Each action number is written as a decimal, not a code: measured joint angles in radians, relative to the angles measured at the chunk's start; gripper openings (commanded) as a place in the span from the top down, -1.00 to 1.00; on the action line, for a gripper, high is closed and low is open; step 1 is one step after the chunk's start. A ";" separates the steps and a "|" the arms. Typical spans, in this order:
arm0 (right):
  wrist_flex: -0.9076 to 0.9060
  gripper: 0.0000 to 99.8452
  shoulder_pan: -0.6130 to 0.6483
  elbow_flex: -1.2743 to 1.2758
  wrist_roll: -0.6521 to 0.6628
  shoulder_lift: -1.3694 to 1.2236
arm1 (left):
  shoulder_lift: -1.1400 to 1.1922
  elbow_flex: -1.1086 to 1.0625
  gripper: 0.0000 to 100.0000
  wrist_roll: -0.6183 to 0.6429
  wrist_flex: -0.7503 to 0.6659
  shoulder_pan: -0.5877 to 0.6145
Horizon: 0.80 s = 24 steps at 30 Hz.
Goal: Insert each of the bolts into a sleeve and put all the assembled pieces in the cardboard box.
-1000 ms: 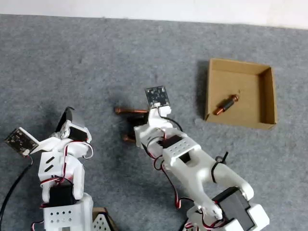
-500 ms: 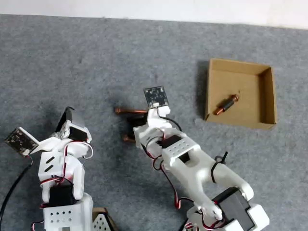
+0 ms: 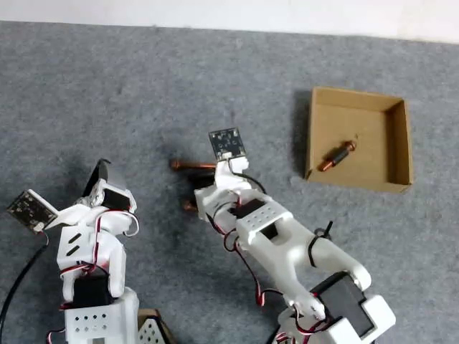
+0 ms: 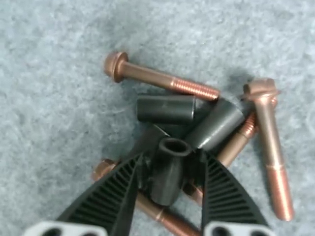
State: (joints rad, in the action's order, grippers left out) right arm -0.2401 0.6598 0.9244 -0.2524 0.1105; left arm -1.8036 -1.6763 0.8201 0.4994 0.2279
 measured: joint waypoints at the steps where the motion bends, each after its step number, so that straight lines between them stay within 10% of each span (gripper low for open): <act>1: 0.000 0.68 0.000 -0.002 0.000 -0.002 | 0.000 0.000 0.98 0.000 0.000 0.000; 24: 0.000 0.93 -0.002 -0.002 0.000 -0.005 | 0.000 0.000 0.98 0.000 0.000 0.000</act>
State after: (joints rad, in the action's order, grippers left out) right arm -0.2401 0.6582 0.9229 -0.2524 0.1059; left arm -1.8036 -1.6763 0.8201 0.4994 0.2279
